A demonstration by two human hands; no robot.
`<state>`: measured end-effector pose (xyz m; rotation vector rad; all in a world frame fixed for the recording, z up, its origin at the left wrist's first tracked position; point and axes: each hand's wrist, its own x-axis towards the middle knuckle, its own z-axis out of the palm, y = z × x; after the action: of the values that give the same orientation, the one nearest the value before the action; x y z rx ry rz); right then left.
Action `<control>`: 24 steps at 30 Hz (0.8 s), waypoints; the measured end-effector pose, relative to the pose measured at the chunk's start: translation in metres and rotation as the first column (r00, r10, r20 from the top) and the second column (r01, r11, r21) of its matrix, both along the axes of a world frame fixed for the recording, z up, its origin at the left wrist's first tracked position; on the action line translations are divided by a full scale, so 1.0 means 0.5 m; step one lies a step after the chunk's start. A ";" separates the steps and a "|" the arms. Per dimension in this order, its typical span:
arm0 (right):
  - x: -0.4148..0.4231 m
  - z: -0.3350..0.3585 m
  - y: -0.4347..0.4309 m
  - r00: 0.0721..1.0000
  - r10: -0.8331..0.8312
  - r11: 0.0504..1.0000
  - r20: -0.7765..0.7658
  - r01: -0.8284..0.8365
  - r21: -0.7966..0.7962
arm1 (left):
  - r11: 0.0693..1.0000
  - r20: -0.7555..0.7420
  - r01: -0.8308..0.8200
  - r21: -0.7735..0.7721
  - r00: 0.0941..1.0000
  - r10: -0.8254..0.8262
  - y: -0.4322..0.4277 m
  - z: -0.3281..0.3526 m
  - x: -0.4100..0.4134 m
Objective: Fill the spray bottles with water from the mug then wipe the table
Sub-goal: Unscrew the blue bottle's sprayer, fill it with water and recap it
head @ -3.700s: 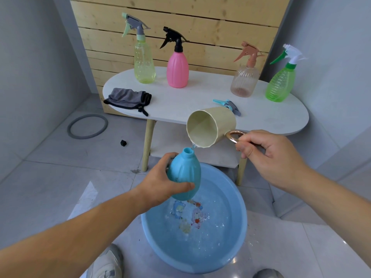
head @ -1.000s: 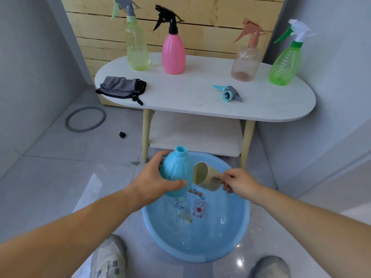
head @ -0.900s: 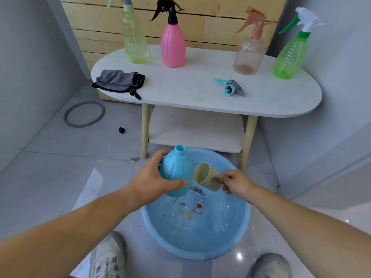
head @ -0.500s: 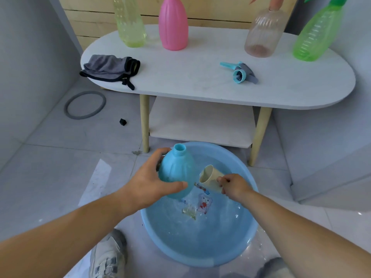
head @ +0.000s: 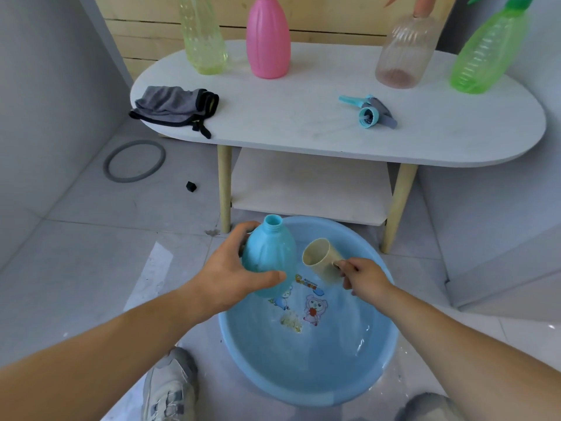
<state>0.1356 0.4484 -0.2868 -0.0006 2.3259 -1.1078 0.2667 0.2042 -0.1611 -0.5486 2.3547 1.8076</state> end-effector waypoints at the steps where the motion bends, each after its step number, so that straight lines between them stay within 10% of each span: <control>1: -0.002 0.022 0.002 1.000 -0.003 0.999 -0.001 0.003 -0.034 | 1.000 -0.003 -0.002 0.003 1.000 0.002 -0.001 0.002 0.000; 24: 0.097 0.533 0.023 0.805 0.133 0.938 -0.579 -0.290 -0.187 | 0.996 -0.119 0.060 0.064 0.992 -0.052 0.030 0.095 0.039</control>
<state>0.1839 0.4599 -0.0203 -0.7760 2.5521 -1.4367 0.2863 0.2190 -0.1138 -0.3737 2.3461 1.9363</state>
